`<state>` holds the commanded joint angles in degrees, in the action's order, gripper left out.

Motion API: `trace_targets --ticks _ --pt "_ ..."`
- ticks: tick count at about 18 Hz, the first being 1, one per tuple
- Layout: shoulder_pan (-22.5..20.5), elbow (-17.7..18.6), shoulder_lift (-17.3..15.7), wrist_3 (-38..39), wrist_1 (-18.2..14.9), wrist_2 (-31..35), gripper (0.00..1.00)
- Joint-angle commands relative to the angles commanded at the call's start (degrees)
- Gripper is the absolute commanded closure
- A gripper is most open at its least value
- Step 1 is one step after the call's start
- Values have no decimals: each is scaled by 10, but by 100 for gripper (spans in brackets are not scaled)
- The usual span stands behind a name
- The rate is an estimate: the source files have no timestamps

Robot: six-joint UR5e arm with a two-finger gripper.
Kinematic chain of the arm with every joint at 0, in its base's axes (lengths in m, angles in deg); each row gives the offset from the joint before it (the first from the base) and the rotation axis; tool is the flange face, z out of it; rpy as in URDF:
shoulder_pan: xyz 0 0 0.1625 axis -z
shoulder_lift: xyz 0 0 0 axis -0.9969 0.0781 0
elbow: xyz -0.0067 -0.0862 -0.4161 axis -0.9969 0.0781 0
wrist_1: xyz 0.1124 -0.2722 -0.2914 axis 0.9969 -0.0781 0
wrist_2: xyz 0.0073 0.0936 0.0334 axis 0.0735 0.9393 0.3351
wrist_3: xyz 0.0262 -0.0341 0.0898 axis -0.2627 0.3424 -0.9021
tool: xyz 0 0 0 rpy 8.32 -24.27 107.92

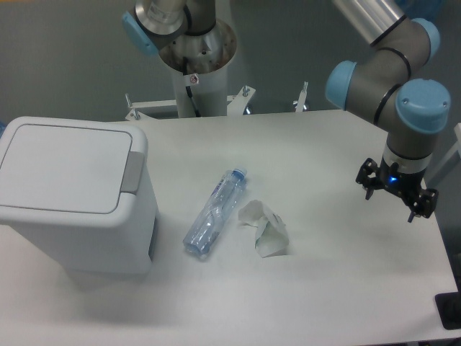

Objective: Open the trash can
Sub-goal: 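Move the open gripper across the table toward the trash can lid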

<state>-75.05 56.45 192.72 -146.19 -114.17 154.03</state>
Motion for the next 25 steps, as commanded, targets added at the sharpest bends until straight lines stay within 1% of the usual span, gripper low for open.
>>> trace_targets --ticks 2,4,6,9,10,11,13,15,18,21,24,25 --pt "3 13 -19 47 0 -42 0" --pt "13 22 -37 105 -2 -57 0" --pt "40 22 -51 168 -2 -58 0" --pt "75 21 -70 226 -2 -66 0" --pt "87 21 -77 257 -2 -77 0" --pt "96 22 -82 288 -2 -92 0" --pt "114 23 -91 331 -2 -151 0" --pt "120 39 -116 363 -2 -220 0" --pt "129 76 -158 394 -2 -289 0" --pt "133 105 -200 394 -1 -330 0" --pt "144 121 -217 395 0 -354 0" --pt "147 126 -217 393 1 -355 0"
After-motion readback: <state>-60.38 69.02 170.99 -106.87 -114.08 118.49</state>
